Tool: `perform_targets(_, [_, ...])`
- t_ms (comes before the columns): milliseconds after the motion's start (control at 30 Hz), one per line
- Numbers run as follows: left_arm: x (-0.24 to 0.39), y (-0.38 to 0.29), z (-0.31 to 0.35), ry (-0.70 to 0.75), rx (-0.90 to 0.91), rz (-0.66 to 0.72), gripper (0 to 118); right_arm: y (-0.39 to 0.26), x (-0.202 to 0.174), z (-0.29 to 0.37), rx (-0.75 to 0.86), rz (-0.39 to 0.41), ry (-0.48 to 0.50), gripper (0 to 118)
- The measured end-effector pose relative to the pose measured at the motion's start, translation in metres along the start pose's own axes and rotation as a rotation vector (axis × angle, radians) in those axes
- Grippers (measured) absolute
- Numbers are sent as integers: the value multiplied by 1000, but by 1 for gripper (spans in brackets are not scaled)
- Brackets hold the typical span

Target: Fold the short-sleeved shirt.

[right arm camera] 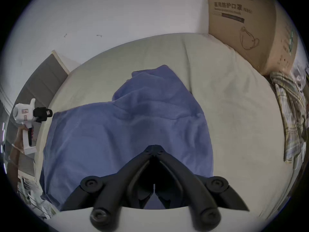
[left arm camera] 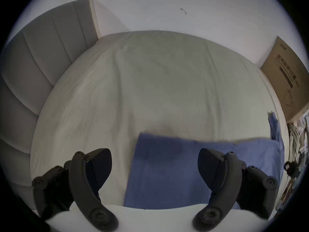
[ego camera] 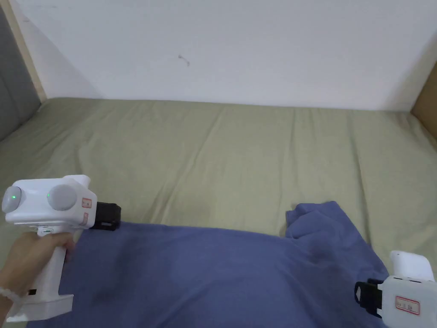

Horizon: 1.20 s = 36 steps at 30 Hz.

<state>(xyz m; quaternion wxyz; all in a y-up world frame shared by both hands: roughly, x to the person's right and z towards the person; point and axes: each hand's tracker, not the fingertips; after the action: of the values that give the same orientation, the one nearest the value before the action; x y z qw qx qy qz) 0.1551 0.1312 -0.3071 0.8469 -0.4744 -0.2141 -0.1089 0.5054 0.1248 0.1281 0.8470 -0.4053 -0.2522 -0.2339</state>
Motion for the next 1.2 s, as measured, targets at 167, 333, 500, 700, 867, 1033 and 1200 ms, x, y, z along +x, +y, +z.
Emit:
perform_targets(167, [-10, 9, -35, 17, -74, 26, 74, -4, 11, 0, -5, 23, -49, 1])
perform_targets(333, [-5, -2, -41, 32, -51, 2, 43, -8, 20, -5, -19, -37, -26, 1])
perform_targets(500, [-7, 6, -41, 35, -75, -36, 1, -13, 17, -3, -25, -32, -22, 1])
perform_targets(700, [-7, 5, -16, 32, -28, -75, 1, 4, 24, 7, -2, -23, 19, 1])
perform_targets(867, [-7, 5, -1, 22, 2, -83, 1, 55, 31, -4, -16, -11, 62, 66])
perform_targets(1033, [-4, 5, 7, 22, 24, -106, 1, 99, 38, -46, -79, 39, -26, 82])
perform_targets(1200, [-5, 5, 6, 15, 24, -103, 1, 100, 51, -107, -261, 34, -94, 81])
